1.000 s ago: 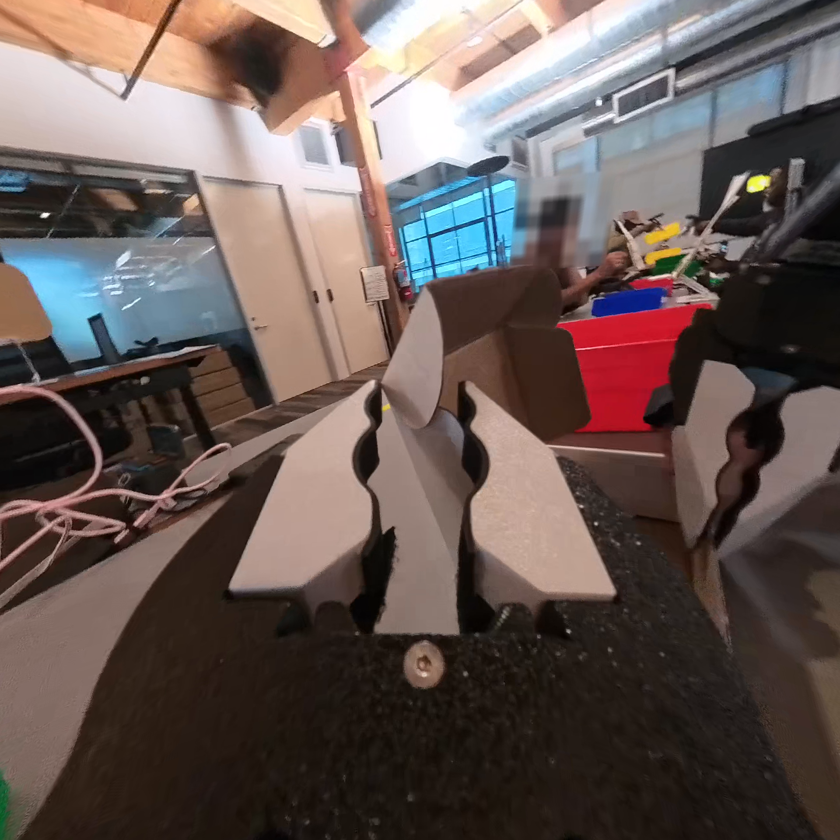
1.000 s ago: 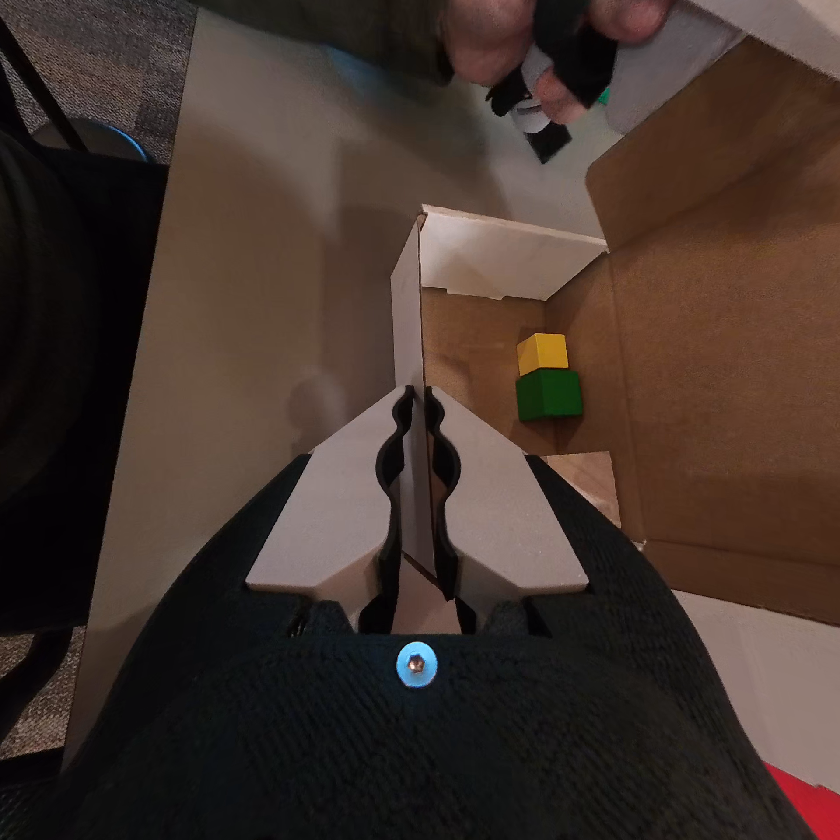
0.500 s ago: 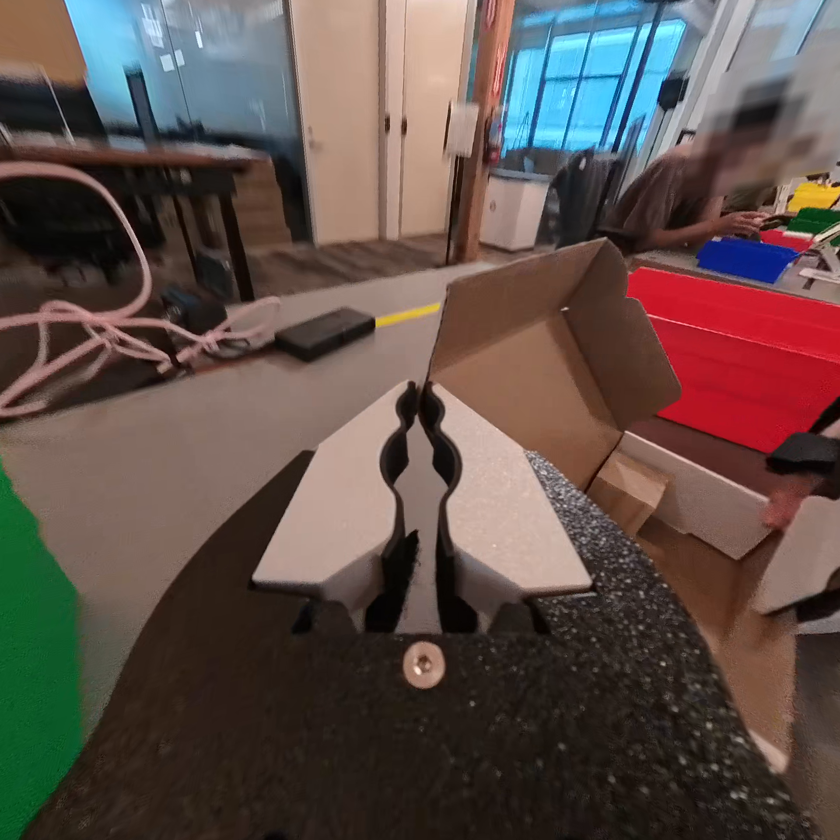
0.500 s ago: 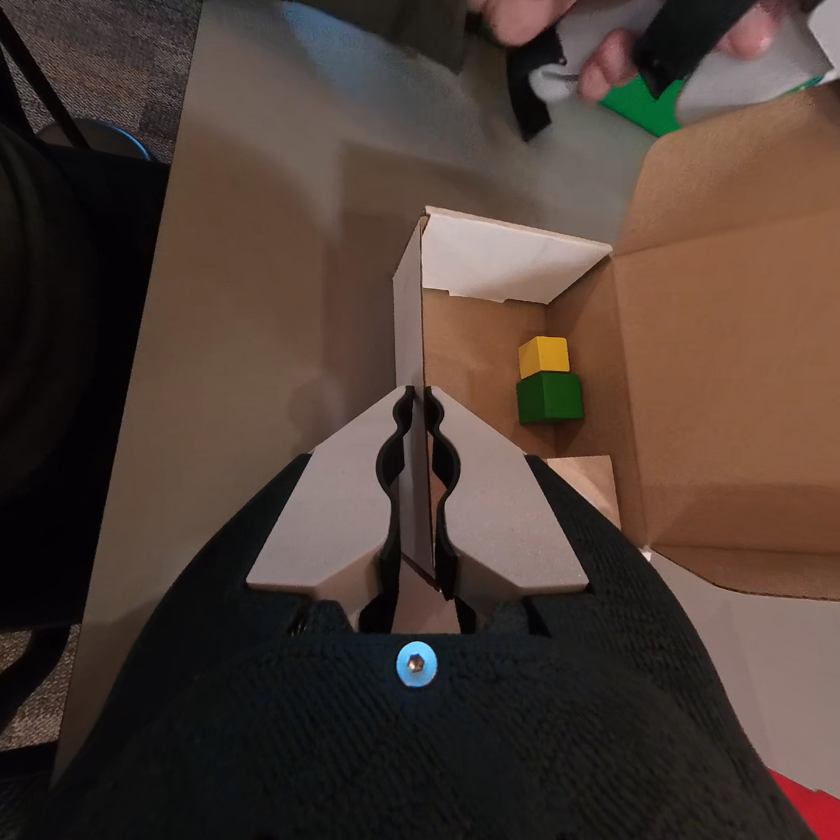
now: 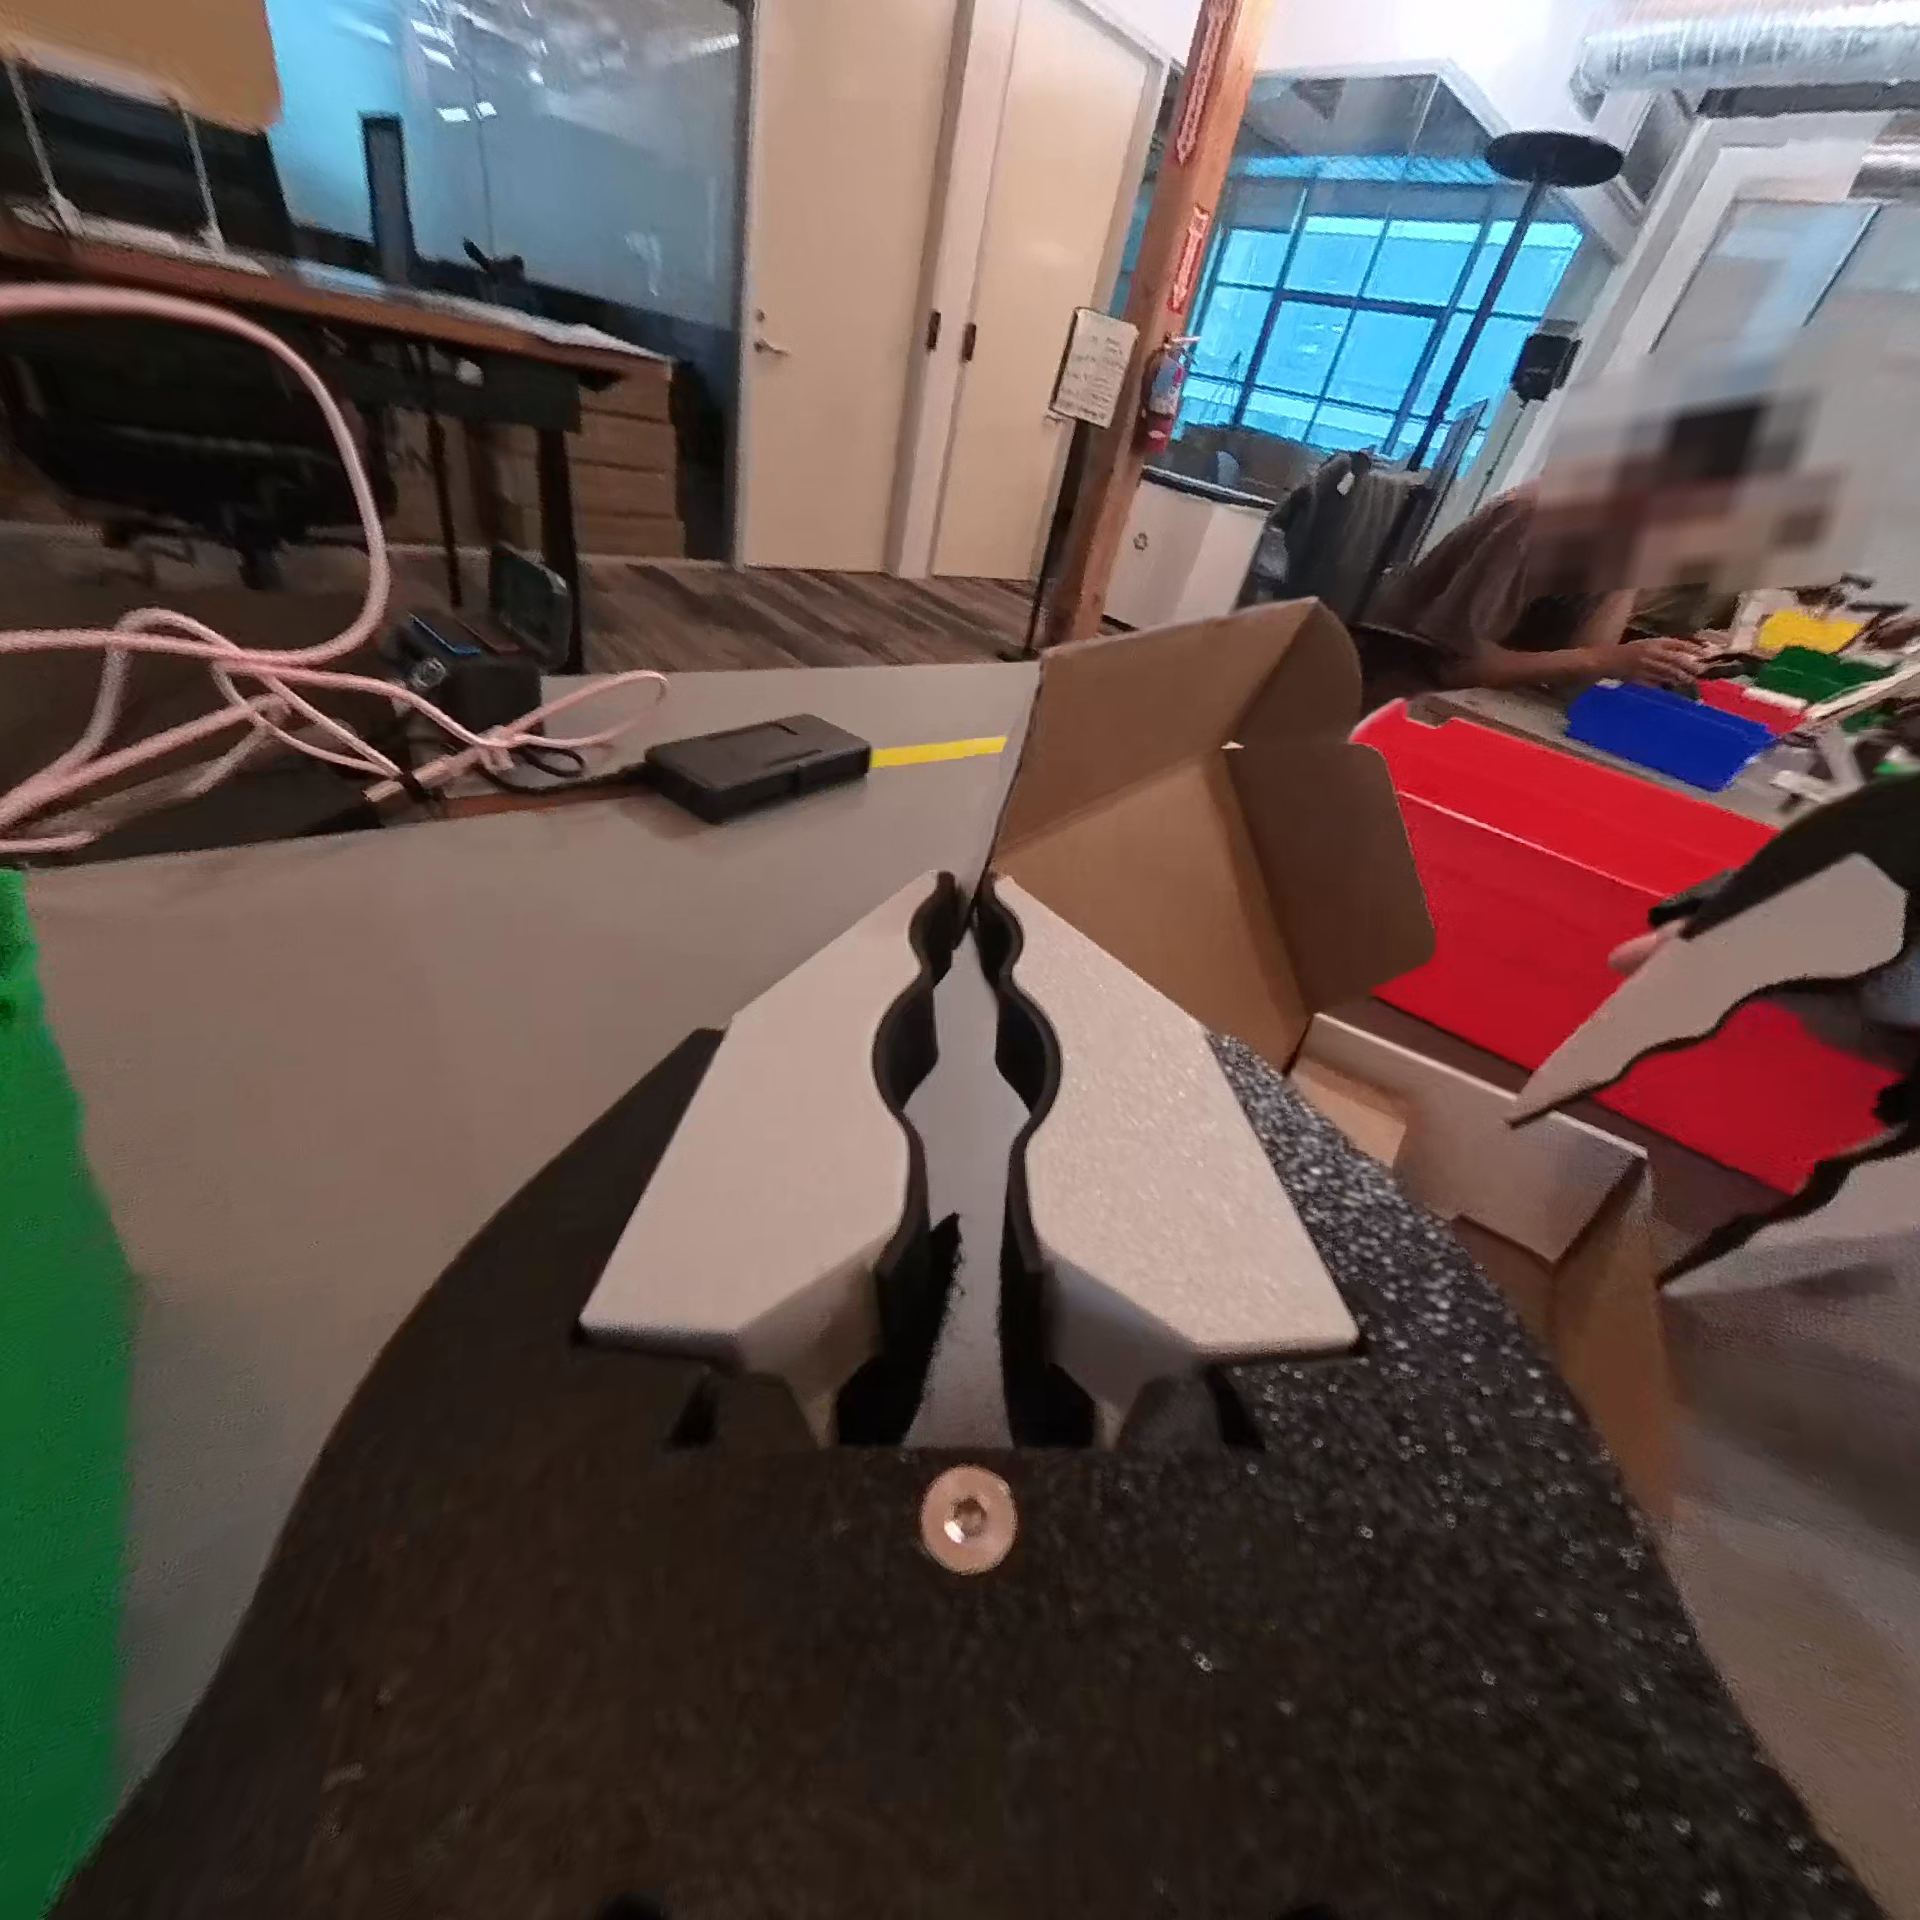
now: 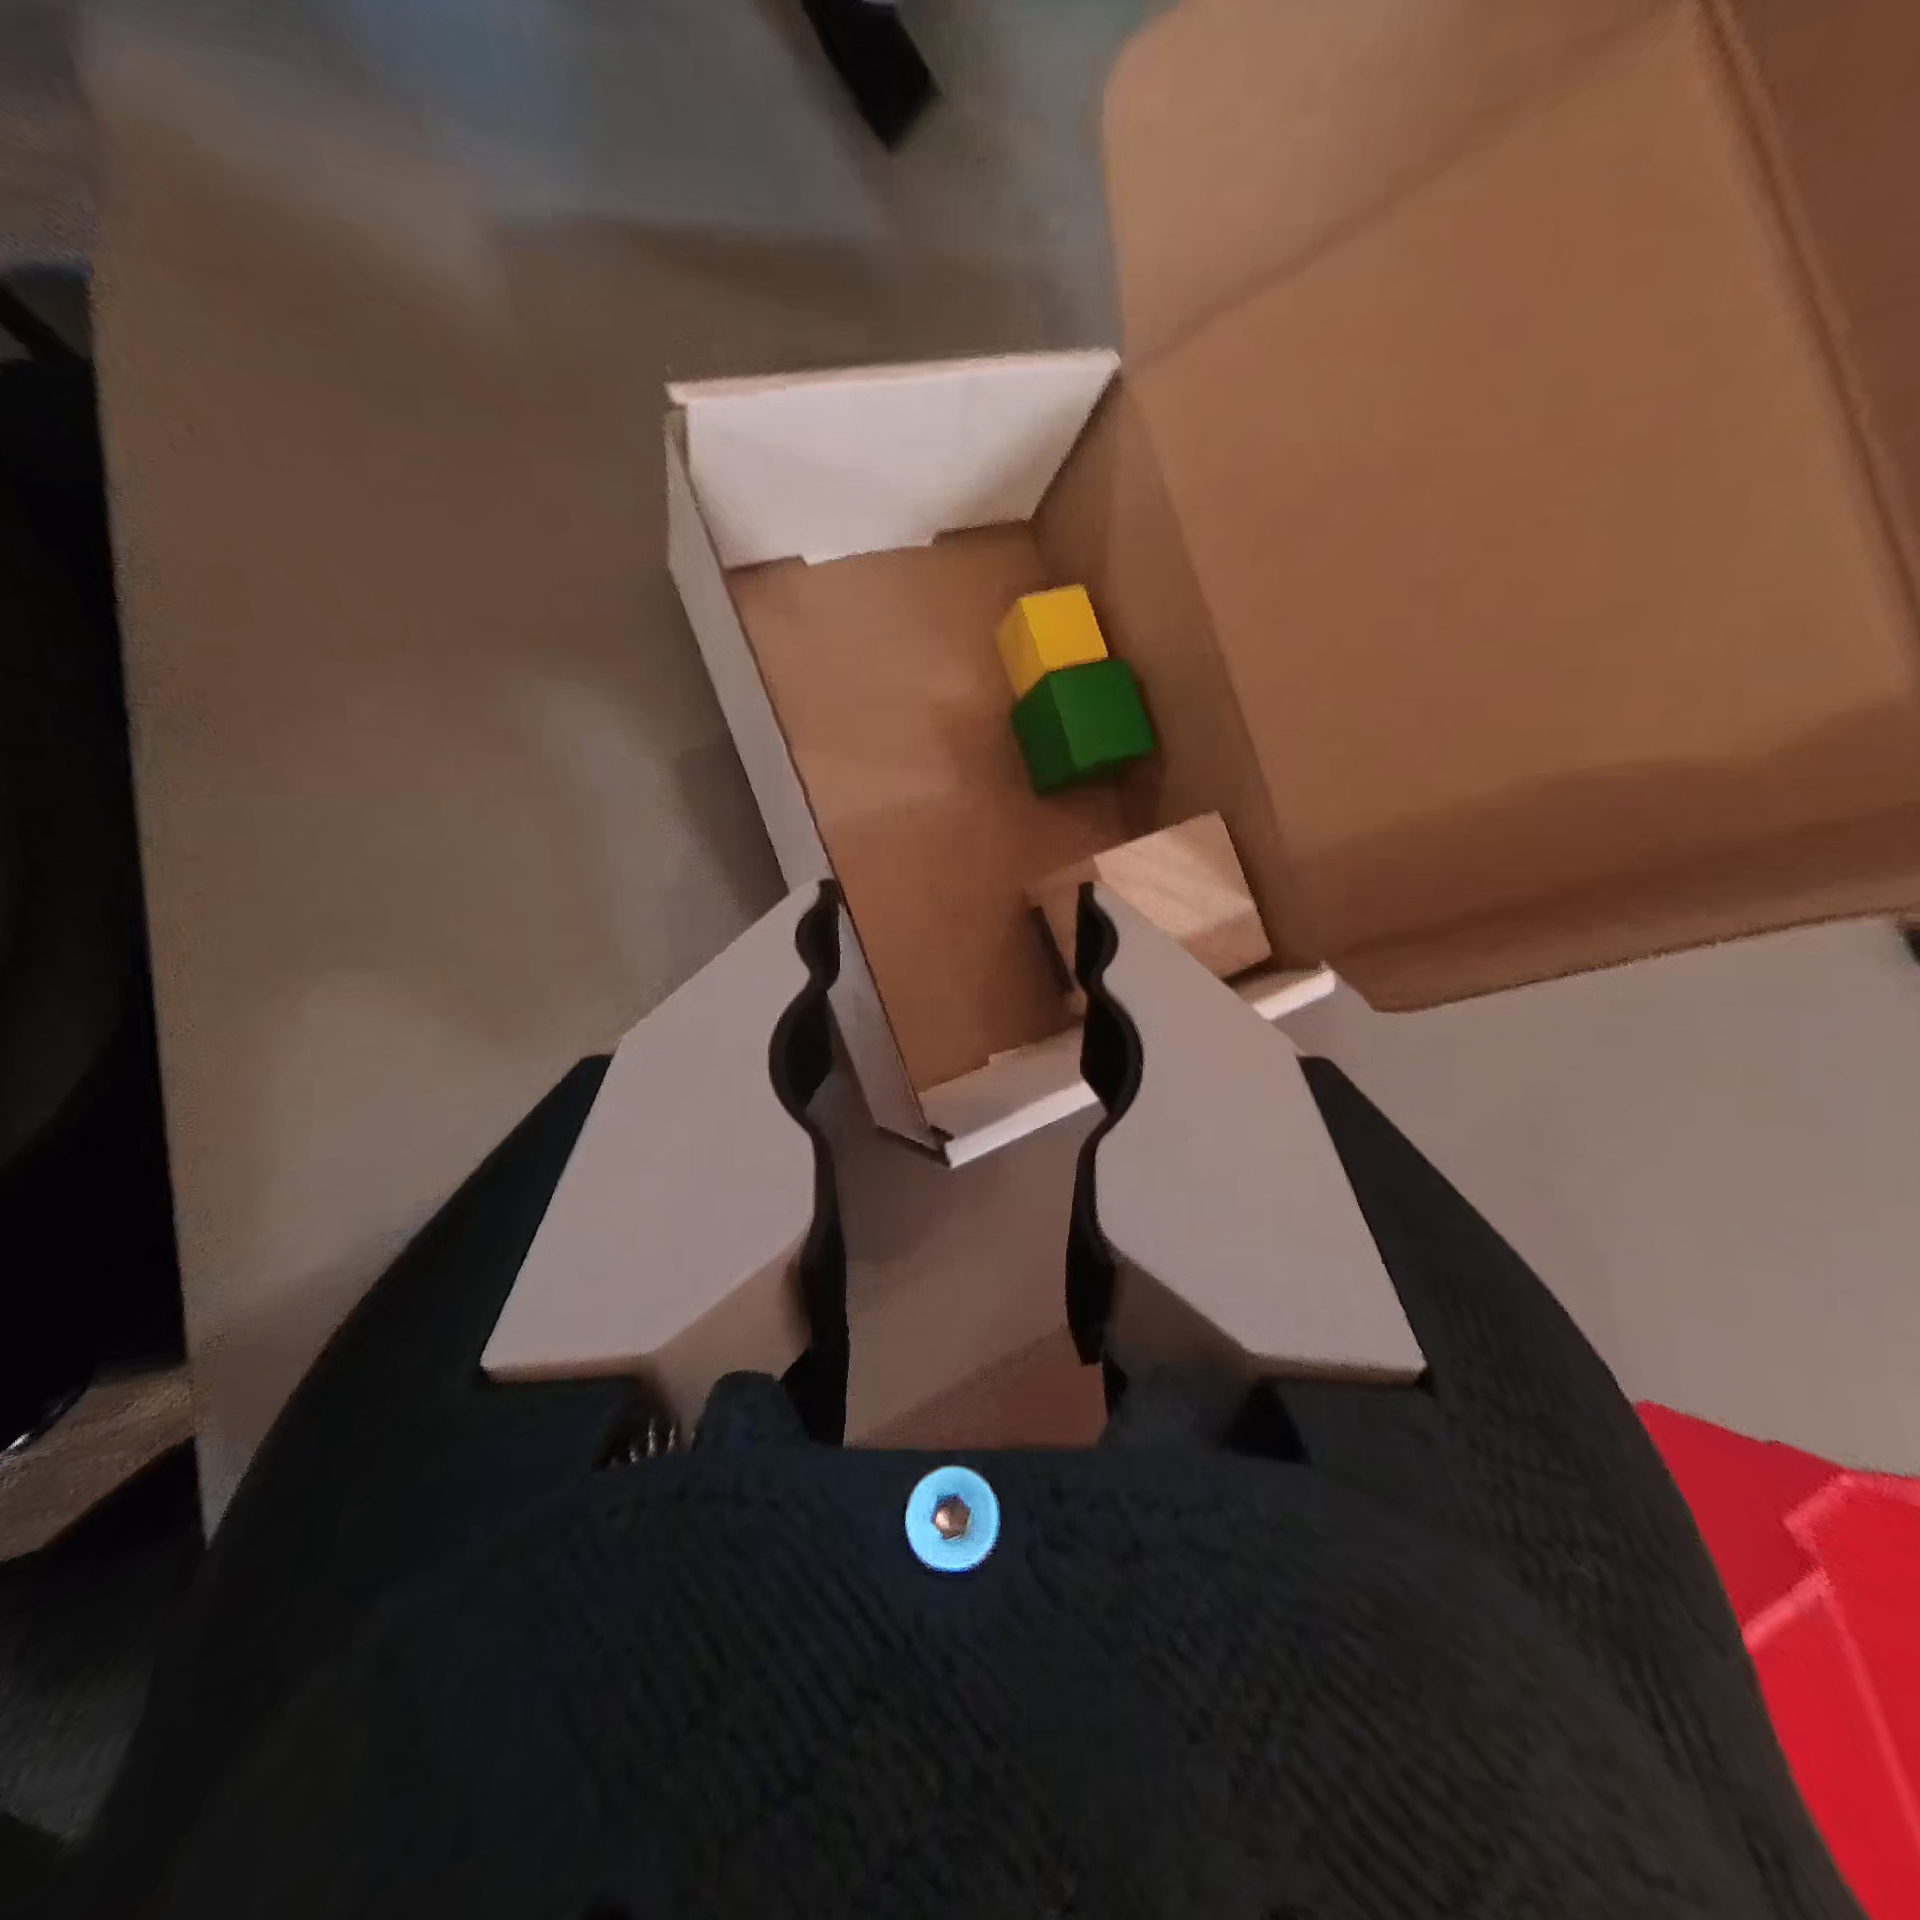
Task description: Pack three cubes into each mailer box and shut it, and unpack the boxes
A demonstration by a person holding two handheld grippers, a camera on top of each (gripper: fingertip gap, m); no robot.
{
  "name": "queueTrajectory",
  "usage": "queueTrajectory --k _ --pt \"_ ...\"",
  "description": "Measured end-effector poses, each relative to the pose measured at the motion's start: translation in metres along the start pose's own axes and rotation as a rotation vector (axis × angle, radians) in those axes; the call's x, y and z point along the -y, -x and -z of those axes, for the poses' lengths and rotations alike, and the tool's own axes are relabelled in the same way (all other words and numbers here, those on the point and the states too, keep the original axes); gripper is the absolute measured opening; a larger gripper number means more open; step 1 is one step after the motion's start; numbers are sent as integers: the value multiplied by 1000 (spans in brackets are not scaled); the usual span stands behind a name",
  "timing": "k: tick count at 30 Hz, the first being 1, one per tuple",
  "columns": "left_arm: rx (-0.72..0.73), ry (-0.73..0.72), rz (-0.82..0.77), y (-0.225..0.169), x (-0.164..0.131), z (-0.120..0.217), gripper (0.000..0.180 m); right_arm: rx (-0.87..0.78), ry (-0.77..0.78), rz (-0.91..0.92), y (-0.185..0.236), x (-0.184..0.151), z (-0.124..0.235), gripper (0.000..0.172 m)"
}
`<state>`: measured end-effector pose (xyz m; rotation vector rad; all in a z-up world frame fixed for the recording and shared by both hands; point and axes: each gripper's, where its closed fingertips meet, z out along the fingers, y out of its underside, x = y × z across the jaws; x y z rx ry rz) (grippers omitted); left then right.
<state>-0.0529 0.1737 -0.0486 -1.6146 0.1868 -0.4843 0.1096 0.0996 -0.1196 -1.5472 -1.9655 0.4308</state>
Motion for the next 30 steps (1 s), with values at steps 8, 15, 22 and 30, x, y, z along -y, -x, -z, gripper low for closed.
queueTrajectory --k 8,15,22,30 --pt "34 -28 -28 0 2 3 0 -20 70 -110 -35 -4 1 35" --pt "58 -52 -90 -4 5 4 0 -87 339 -49 -43 -31 -33 40" --pt "72 -48 -105 -6 4 2 0 128 300 -68 -10 -14 -26 26" --pt "84 -58 -138 -6 5 3 0 -6 392 42 -17 -20 -33 49"
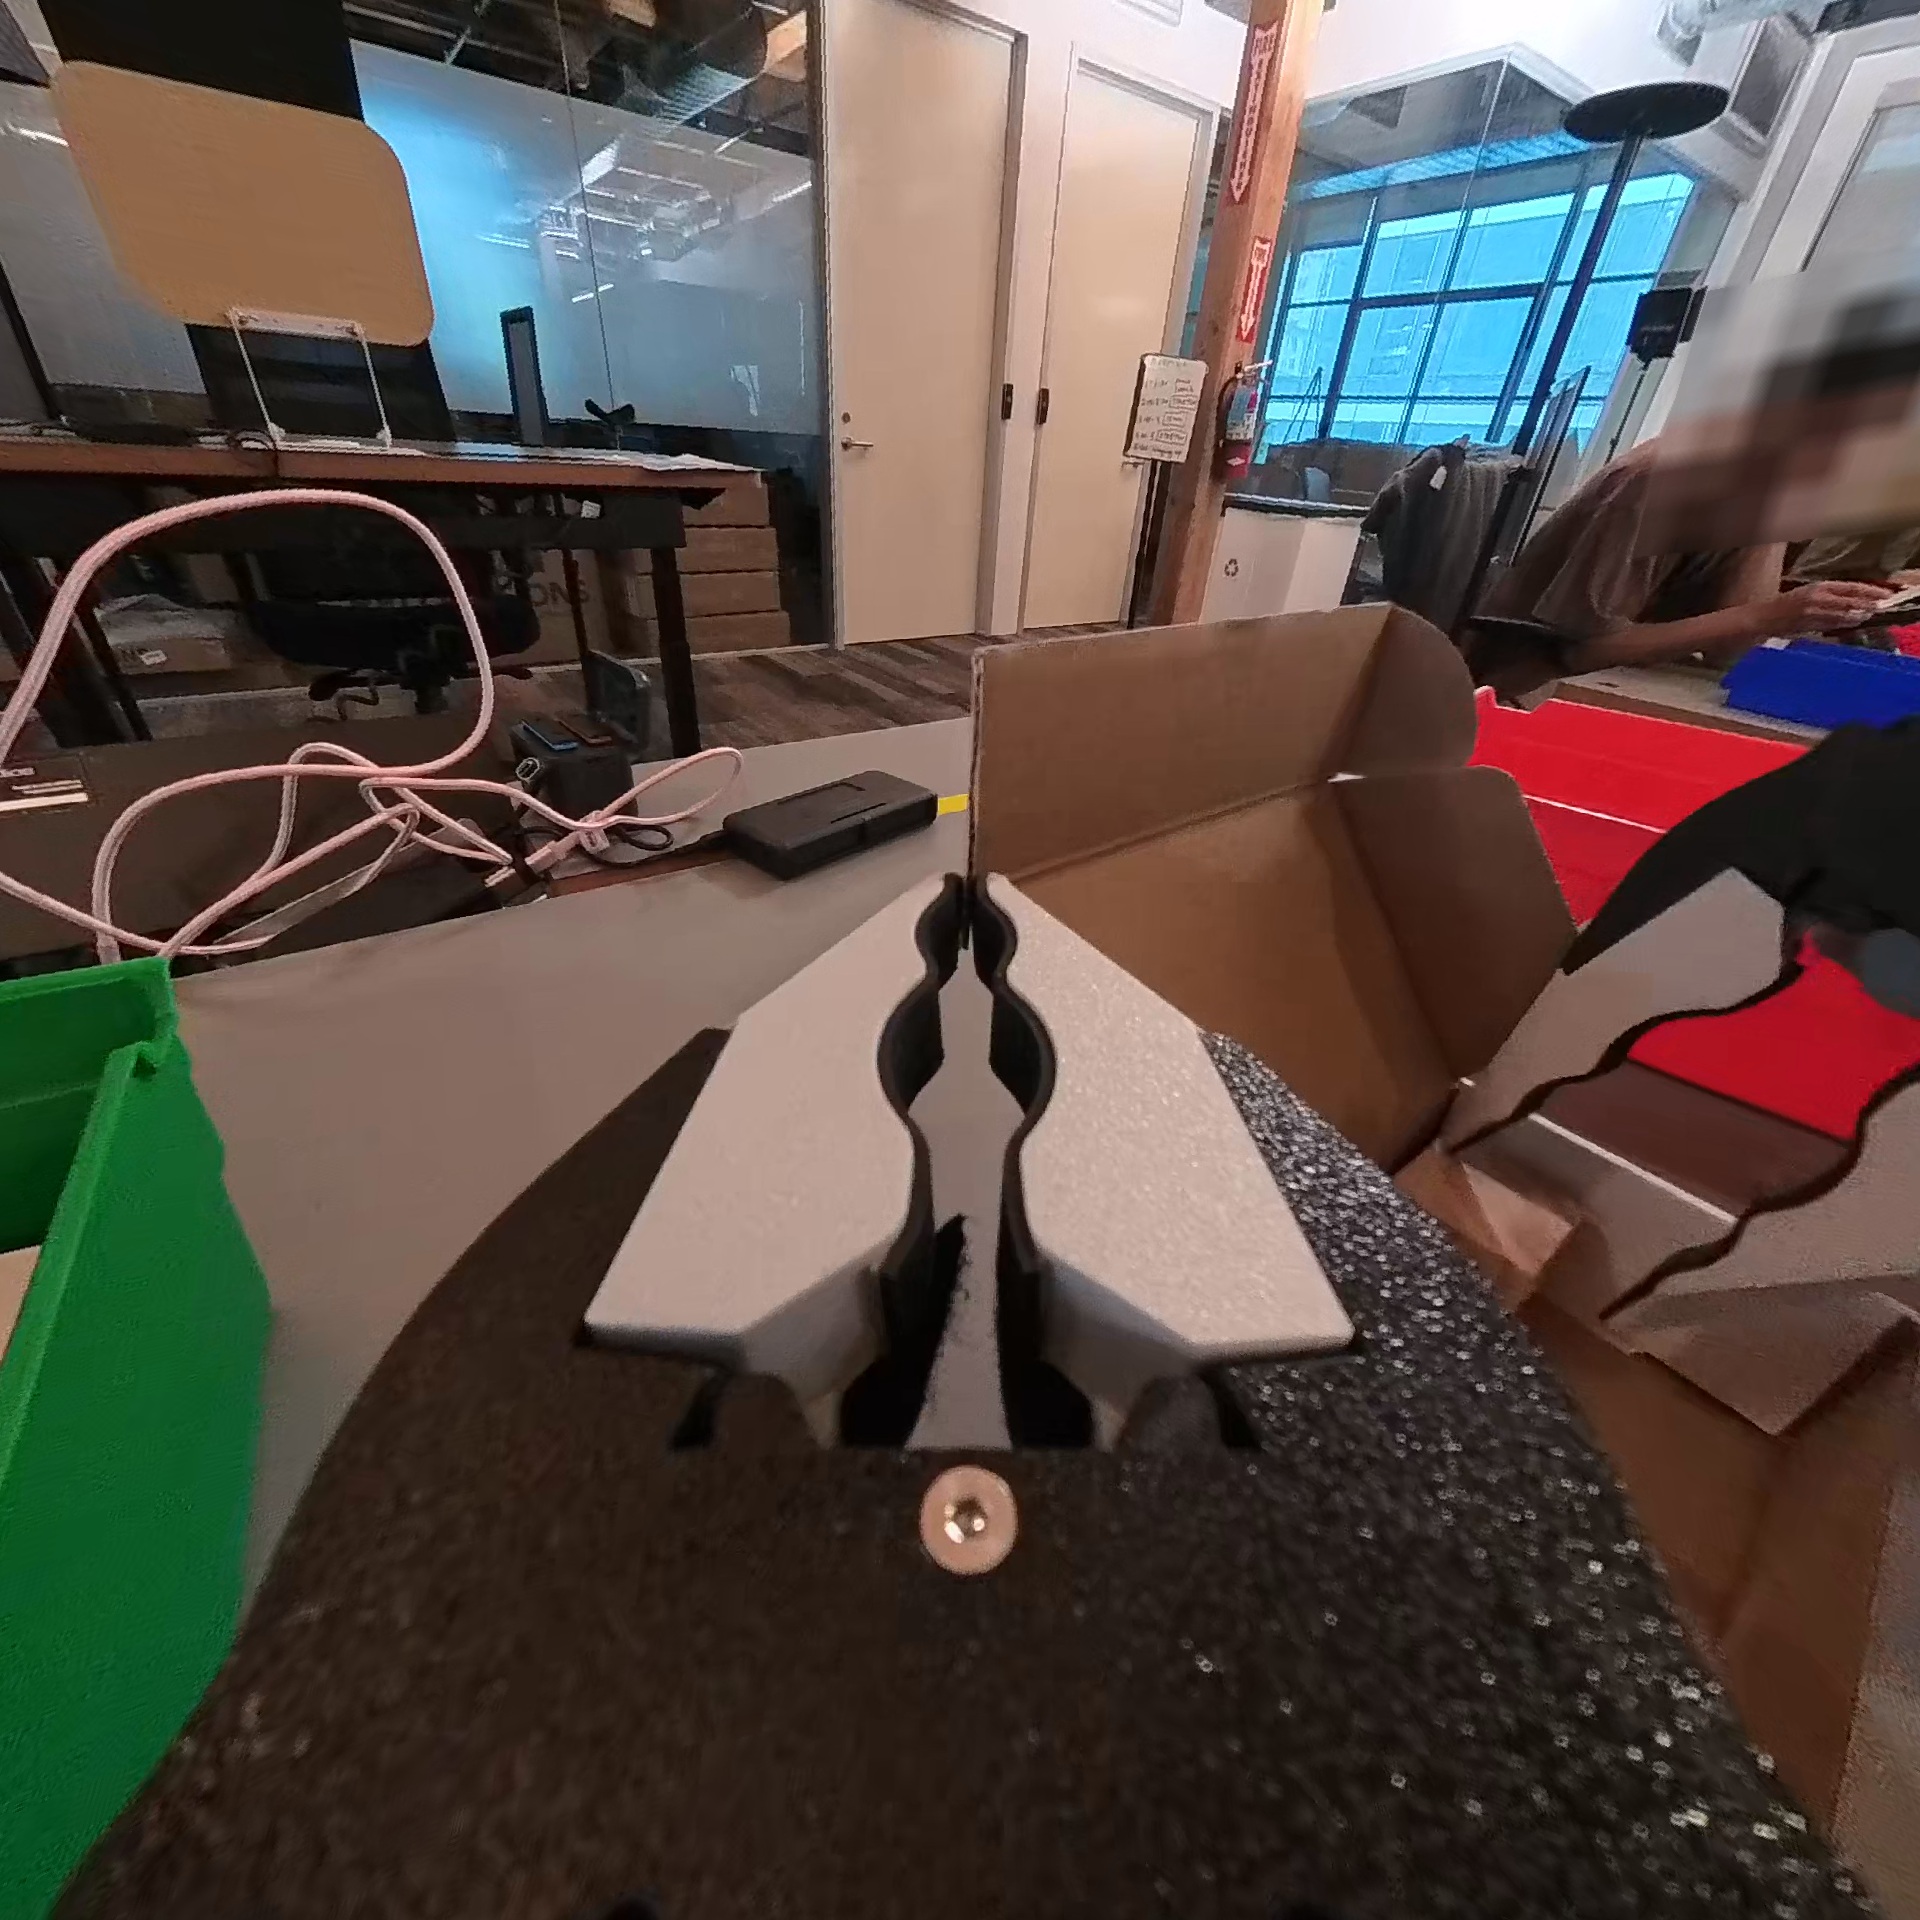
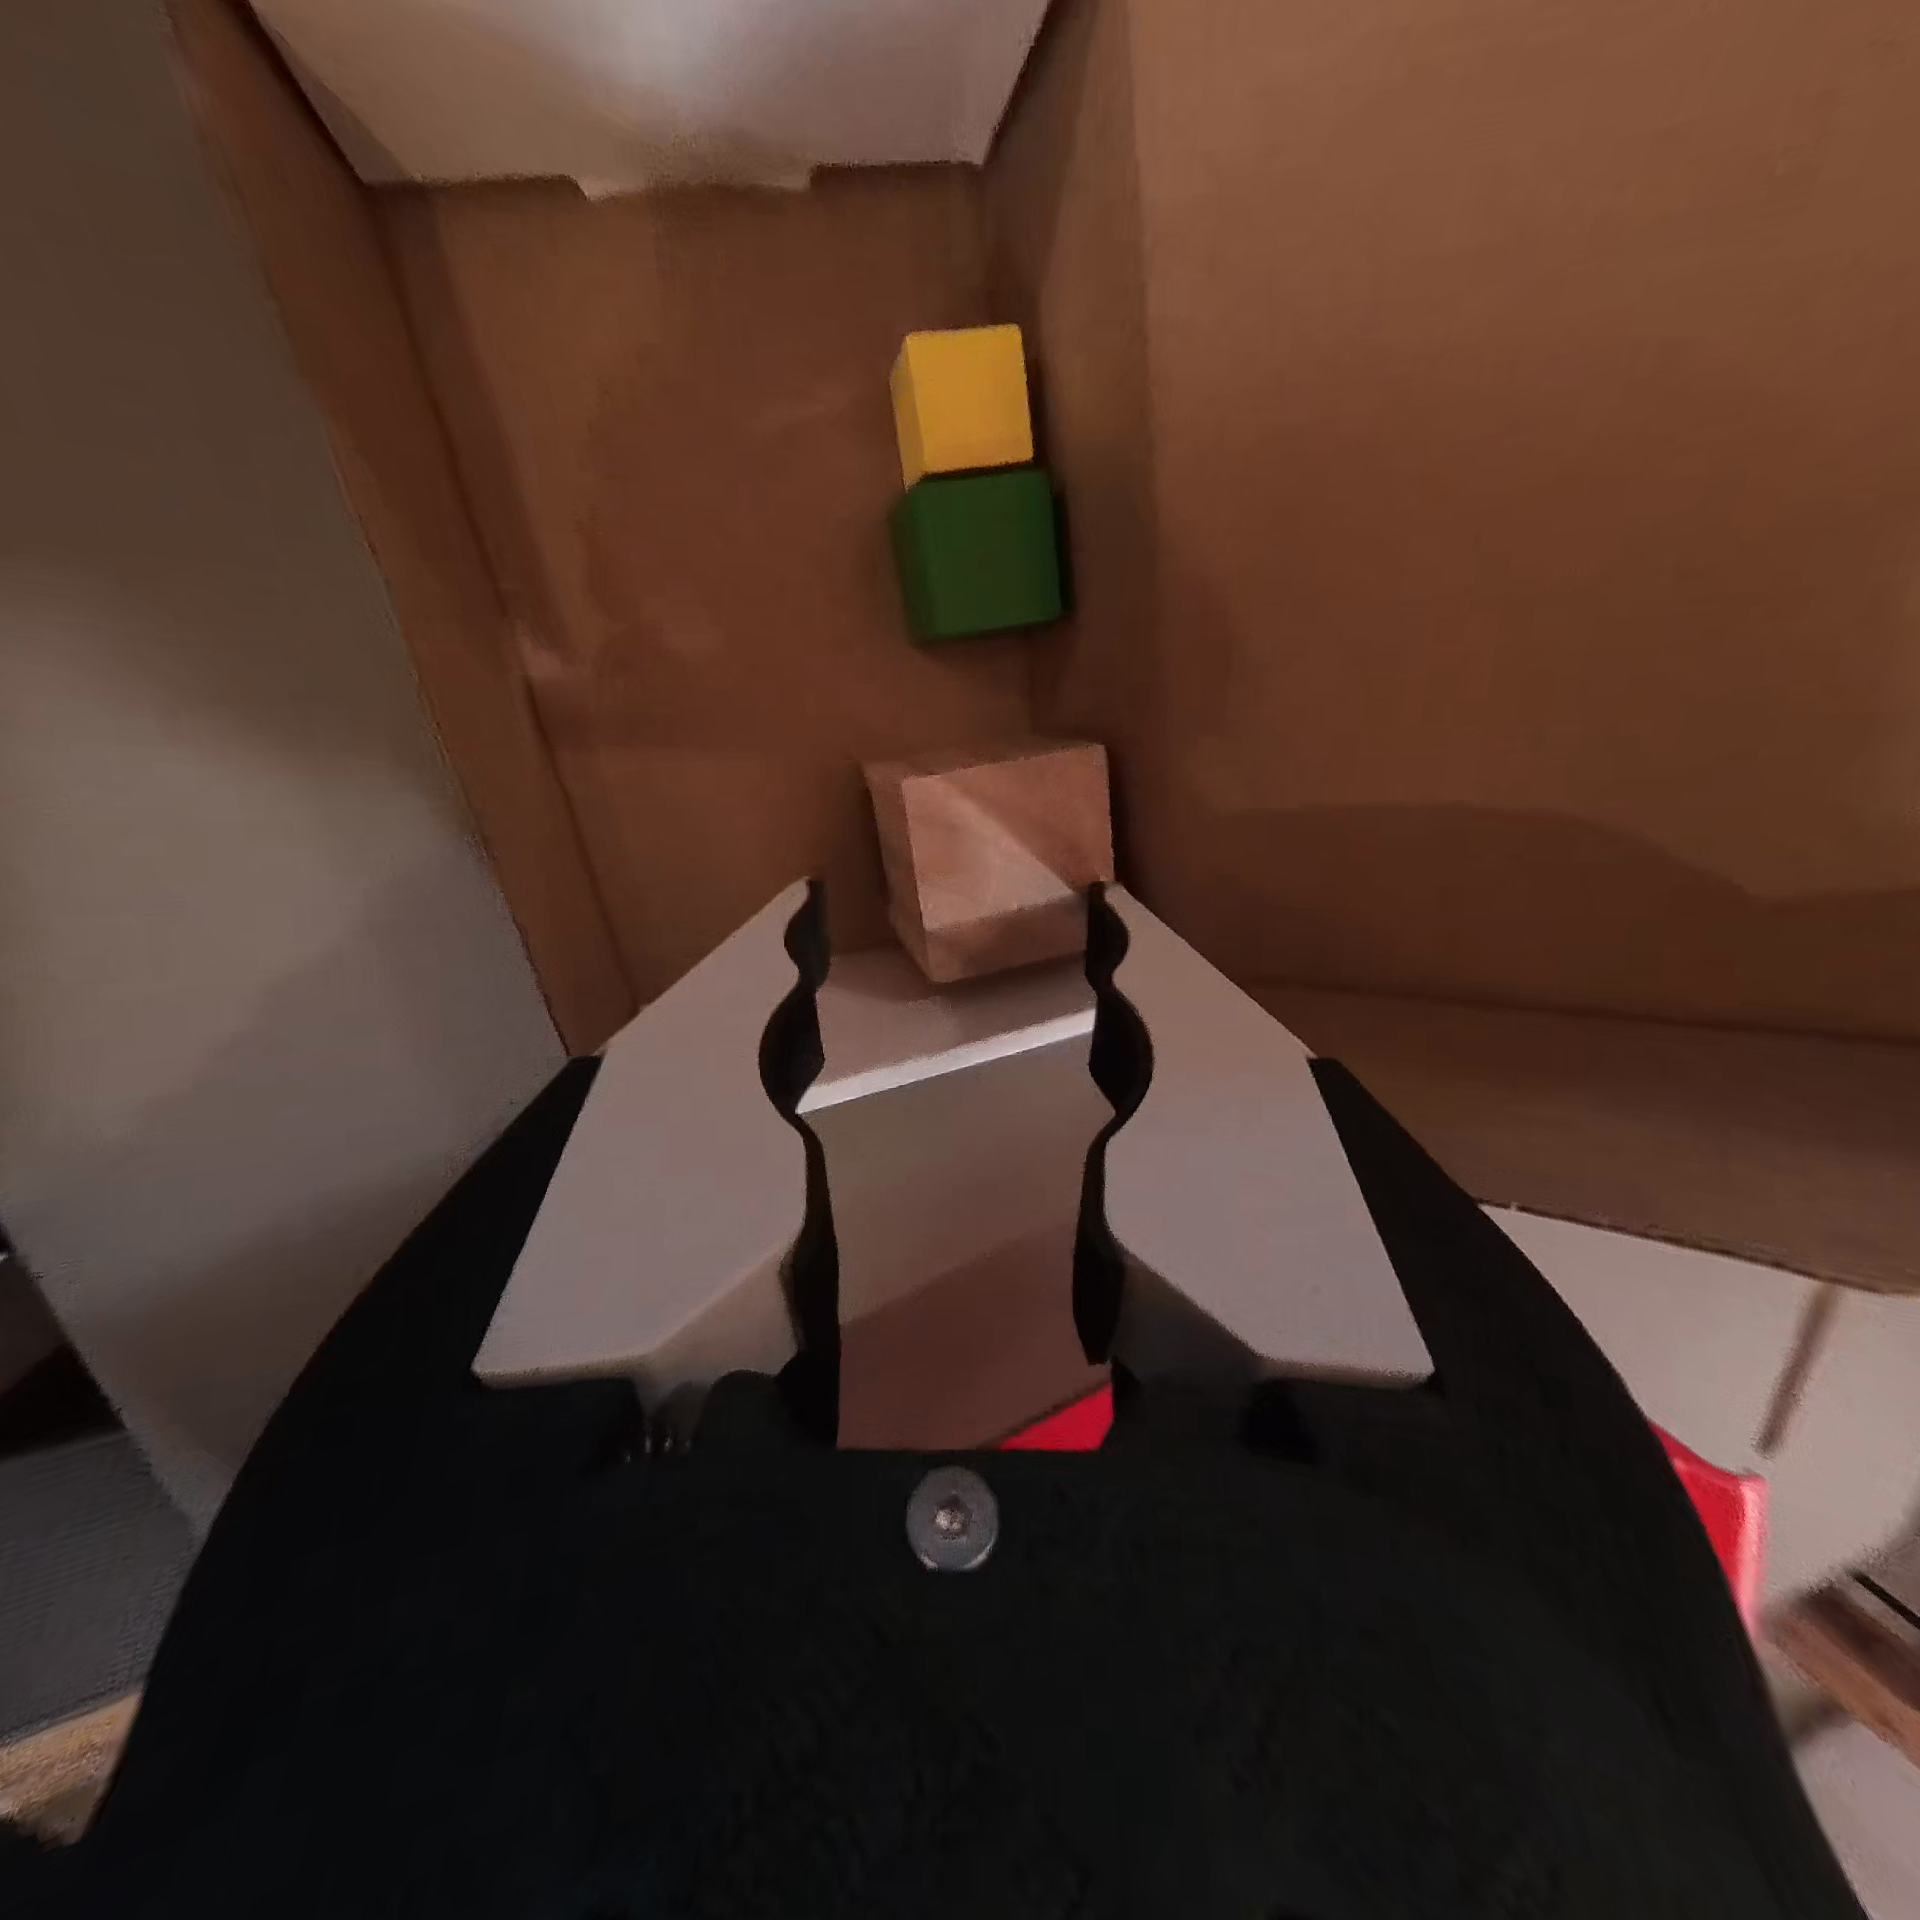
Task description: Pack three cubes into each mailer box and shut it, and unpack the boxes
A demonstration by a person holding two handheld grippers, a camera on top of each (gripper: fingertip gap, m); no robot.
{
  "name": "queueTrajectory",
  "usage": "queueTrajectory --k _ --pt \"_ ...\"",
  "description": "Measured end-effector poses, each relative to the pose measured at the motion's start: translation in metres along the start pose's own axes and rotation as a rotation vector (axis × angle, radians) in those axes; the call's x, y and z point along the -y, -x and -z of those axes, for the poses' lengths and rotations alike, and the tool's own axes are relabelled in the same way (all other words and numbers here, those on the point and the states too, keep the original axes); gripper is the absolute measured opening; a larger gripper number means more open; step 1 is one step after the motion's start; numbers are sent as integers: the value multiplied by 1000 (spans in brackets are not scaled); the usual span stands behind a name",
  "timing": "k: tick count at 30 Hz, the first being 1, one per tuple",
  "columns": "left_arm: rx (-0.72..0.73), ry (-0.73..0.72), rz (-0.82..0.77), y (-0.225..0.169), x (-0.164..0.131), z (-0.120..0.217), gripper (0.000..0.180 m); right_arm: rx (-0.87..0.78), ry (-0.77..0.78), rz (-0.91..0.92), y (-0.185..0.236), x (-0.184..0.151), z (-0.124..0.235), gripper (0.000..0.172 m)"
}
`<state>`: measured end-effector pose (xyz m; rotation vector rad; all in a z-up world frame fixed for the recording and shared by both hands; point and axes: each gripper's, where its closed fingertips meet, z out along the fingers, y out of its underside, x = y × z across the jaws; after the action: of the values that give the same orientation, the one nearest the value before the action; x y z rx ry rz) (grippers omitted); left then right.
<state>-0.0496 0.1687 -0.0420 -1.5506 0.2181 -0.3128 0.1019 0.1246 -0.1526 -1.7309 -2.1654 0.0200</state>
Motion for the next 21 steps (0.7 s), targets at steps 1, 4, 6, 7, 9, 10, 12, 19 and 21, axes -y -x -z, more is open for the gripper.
queueTrajectory --k 1,4,6,7,9,10,12,19,21 --pt "-2 -1 0 0 0 0 0 -42 23 17 -3 -2 -1 50" --pt "2 1 -8 0 0 0 0 -184 90 79 -15 -10 -3 52" --pt "0 0 -4 0 0 0 0 -273 54 127 -22 -4 2 52" --pt "-3 -1 0 -1 0 0 0 -299 40 147 -23 -1 3 52" --pt "-5 -5 -3 -2 0 0 0 -296 50 156 -20 -3 1 53" --pt "-4 -6 -8 -2 0 0 0 -291 54 152 -20 -3 0 51" --pt "-4 -6 -13 -2 0 0 0 -280 67 156 -19 -4 0 51" --pt "2 -1 -15 -1 -1 -1 0 -229 144 180 -12 -7 -4 34" --pt "6 -1 -17 -1 -1 -1 0 -193 140 167 -10 -6 -3 34"
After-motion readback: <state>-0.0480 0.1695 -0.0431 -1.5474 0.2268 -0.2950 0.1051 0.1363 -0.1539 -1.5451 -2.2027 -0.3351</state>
